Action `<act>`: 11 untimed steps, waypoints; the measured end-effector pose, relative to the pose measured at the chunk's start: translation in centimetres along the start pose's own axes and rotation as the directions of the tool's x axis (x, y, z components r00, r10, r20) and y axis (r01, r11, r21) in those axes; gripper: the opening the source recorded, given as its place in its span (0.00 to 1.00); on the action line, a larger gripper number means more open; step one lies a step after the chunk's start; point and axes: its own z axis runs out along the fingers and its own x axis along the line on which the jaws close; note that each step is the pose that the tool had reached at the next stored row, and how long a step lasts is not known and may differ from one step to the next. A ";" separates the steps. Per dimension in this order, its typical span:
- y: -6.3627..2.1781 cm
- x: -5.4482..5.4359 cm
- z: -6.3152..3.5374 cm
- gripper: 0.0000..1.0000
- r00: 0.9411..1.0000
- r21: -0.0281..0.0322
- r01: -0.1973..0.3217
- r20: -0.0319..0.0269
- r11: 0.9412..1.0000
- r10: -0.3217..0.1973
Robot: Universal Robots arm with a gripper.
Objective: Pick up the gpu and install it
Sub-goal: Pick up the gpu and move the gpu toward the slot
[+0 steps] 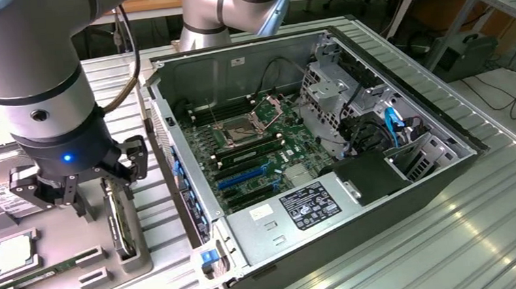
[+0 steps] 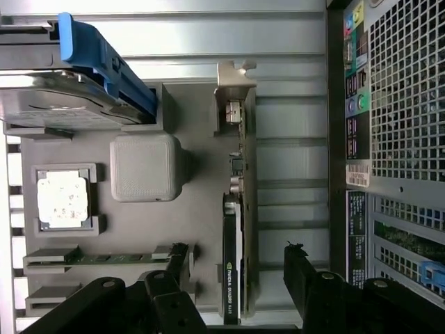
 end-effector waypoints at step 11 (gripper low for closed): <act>-0.12 0.0 1.58 0.66 0.999 0.001 -0.001 -0.035 1.000 0.001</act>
